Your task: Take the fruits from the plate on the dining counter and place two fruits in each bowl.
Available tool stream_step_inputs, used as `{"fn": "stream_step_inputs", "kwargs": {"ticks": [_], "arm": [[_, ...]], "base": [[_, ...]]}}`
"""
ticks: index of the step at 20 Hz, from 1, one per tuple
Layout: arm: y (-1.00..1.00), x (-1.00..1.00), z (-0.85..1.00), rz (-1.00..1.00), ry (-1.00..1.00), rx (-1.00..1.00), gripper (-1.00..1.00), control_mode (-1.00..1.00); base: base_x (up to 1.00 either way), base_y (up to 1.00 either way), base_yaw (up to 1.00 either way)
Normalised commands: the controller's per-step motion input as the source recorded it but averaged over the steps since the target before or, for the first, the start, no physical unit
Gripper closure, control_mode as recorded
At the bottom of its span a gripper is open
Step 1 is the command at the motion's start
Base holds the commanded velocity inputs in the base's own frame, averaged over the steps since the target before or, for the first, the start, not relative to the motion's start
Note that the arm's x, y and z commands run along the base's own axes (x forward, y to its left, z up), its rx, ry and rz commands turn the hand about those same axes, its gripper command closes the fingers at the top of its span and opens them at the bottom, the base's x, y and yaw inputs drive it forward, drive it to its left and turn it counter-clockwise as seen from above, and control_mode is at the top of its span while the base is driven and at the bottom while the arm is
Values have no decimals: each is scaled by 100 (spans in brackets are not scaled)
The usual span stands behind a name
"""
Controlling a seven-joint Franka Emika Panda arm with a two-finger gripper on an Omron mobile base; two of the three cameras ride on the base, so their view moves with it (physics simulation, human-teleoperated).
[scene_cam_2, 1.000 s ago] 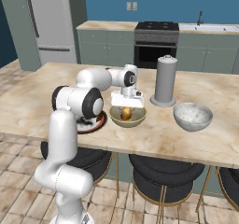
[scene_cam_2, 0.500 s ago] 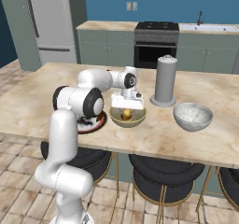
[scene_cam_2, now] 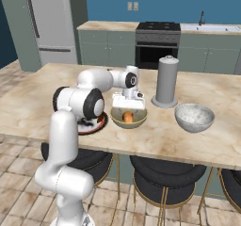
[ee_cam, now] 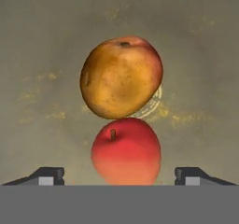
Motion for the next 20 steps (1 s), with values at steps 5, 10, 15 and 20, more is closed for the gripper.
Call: {"fn": "stream_step_inputs", "kwargs": {"ticks": [5, 10, 15, 20], "arm": [[-1, -20, 47, 0, -1, 0, -100, -100], [9, -51, 53, 5, -8, 0, -100, -100], [58, -59, 20, 19, -13, 0, -100, -100], [81, -50, 0, 21, -21, 0, -100, -100]], "base": [[0, 0, 0], [0, 0, 0], [0, 0, 0], [0, 0, 0]]}}
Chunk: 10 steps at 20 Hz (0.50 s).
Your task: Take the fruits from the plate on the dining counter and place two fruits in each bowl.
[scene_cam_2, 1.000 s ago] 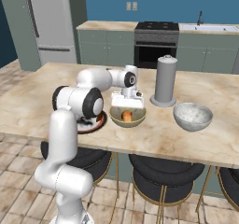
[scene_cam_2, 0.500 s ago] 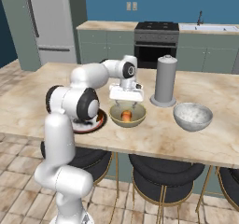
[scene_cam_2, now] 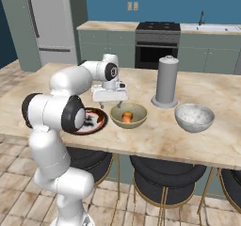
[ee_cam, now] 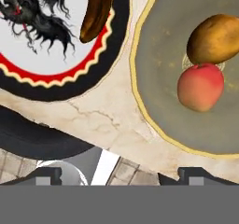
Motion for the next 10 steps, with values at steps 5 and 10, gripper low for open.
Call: {"fn": "stream_step_inputs", "kwargs": {"ticks": [5, 10], "arm": [[86, -22, 2, 15, -19, 0, -100, -100], [84, -2, 11, 11, -20, 0, -100, -100]], "base": [[0, 0, 0], [0, 0, 0]]}}
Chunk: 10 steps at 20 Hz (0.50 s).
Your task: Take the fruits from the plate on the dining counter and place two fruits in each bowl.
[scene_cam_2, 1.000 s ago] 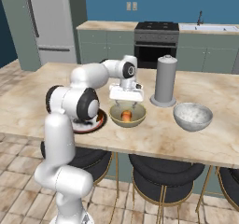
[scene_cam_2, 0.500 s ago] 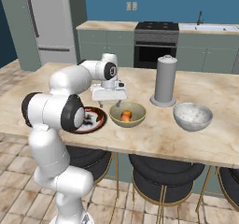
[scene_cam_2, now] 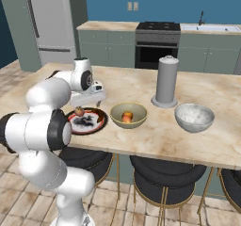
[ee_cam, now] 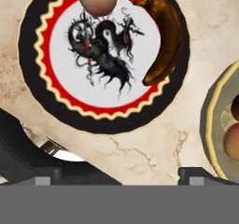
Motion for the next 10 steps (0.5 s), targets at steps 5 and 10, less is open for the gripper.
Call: {"fn": "stream_step_inputs", "kwargs": {"ticks": [5, 10], "arm": [[68, 1, 21, 7, -13, 0, -100, -100], [37, 25, 4, 1, -4, 6, -100, -100]], "base": [[0, 0, 0], [0, 0, 0]]}}
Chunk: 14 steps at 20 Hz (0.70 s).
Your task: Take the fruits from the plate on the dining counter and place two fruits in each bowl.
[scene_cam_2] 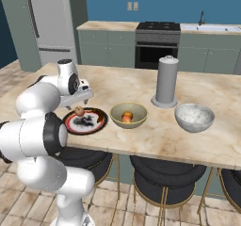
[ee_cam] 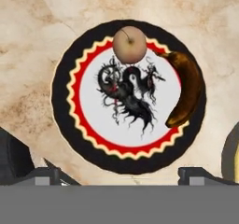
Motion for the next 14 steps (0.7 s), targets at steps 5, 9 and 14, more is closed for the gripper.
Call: {"fn": "stream_step_inputs", "kwargs": {"ticks": [5, 9, 14], "arm": [[42, 56, -2, -2, -3, 12, -100, -100], [29, 66, 0, -10, 3, 5, -100, -100], [21, 13, -5, -8, 15, -2, -100, -100]], "base": [[0, 0, 0], [0, 0, 0], [0, 0, 0]]}}
